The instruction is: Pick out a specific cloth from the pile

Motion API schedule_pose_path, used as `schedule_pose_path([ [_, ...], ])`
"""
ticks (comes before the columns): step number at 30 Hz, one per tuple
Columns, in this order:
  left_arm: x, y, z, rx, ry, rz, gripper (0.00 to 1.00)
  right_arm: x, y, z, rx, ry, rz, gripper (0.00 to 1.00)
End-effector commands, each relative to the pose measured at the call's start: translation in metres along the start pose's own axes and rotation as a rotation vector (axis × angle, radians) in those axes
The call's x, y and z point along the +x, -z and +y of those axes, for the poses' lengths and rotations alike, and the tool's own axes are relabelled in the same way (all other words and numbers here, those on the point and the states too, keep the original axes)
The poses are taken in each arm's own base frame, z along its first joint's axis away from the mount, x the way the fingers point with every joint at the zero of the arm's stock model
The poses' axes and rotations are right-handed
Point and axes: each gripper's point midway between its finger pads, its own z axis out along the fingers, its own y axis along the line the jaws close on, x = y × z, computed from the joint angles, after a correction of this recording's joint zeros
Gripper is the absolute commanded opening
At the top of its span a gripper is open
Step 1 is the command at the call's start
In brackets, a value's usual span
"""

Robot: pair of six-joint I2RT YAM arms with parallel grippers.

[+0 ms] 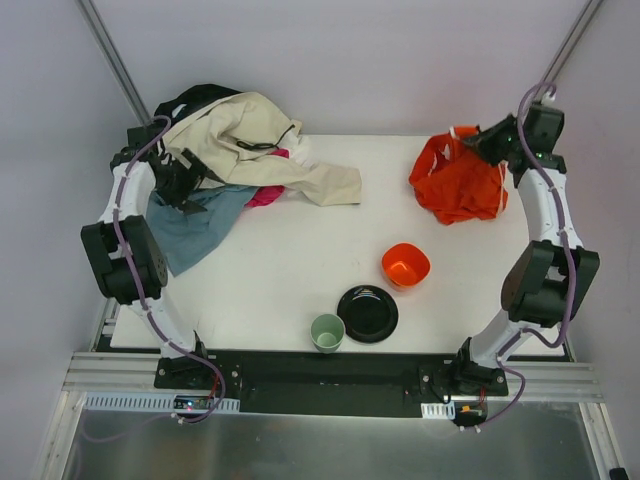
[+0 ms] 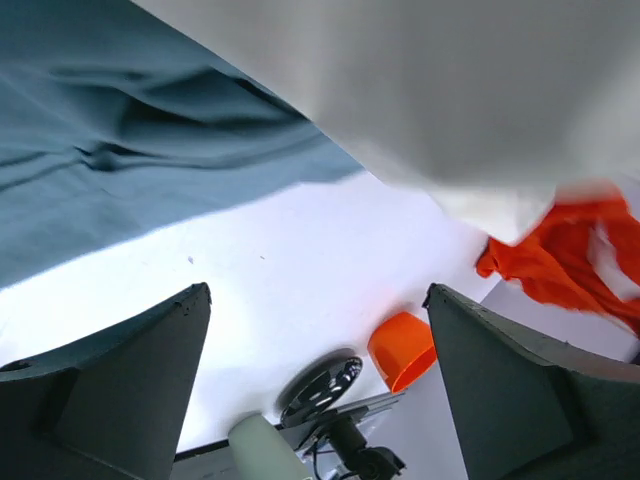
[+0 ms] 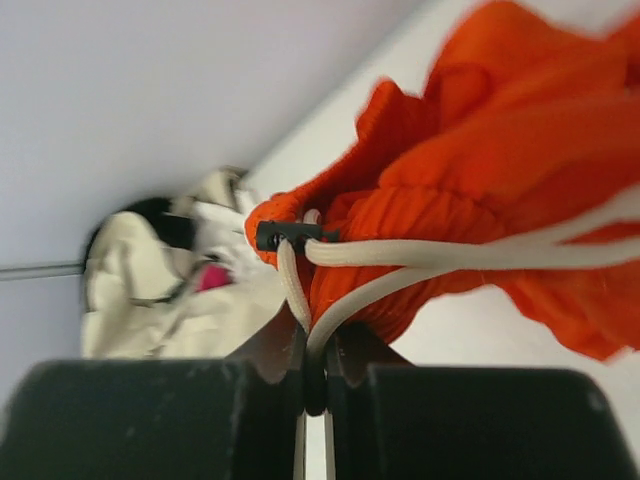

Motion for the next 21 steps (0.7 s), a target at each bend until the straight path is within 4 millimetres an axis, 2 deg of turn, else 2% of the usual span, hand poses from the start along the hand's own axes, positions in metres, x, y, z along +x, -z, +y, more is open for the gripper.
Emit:
schedule_pose_path([
  [1, 0.032, 0.045, -0.043, 0.106, -0.154, -0.042, 0.9, 0.019, 0.002, -0.057, 0.138, 0.086, -0.018, 0.01],
  [4, 0.041, 0.068, -0.062, 0.154, -0.222, -0.084, 0.96, 0.061, -0.005, -0.117, 0.29, 0.059, 0.098, 0.01],
  [6, 0.044, 0.087, -0.076, 0.191, -0.267, -0.129, 0.99, 0.083, -0.002, -0.151, 0.41, 0.055, 0.184, 0.01],
  [8, 0.044, 0.106, -0.09, 0.228, -0.313, -0.174, 0.99, 0.097, 0.001, -0.174, 0.491, 0.077, 0.244, 0.02],
  [10, 0.046, 0.124, -0.106, 0.274, -0.358, -0.207, 0.99, 0.107, 0.005, -0.189, 0.542, 0.098, 0.31, 0.14],
  [11, 0.046, 0.133, -0.114, 0.295, -0.377, -0.225, 0.99, 0.11, 0.007, -0.19, 0.548, 0.103, 0.333, 0.19],
  [13, 0.047, 0.148, -0.128, 0.335, -0.407, -0.25, 0.99, 0.11, 0.008, -0.18, 0.503, 0.124, 0.346, 0.28],
  [16, 0.048, 0.167, -0.145, 0.376, -0.451, -0.287, 0.99, 0.096, 0.02, -0.153, 0.472, 0.187, 0.279, 0.53],
  [19, 0.051, 0.176, -0.152, 0.39, -0.516, -0.316, 0.99, 0.078, 0.04, -0.123, 0.453, 0.226, 0.21, 0.73],
  [21, 0.055, 0.177, -0.153, 0.385, -0.558, -0.325, 0.99, 0.068, 0.055, -0.107, 0.454, 0.244, 0.175, 0.82],
])
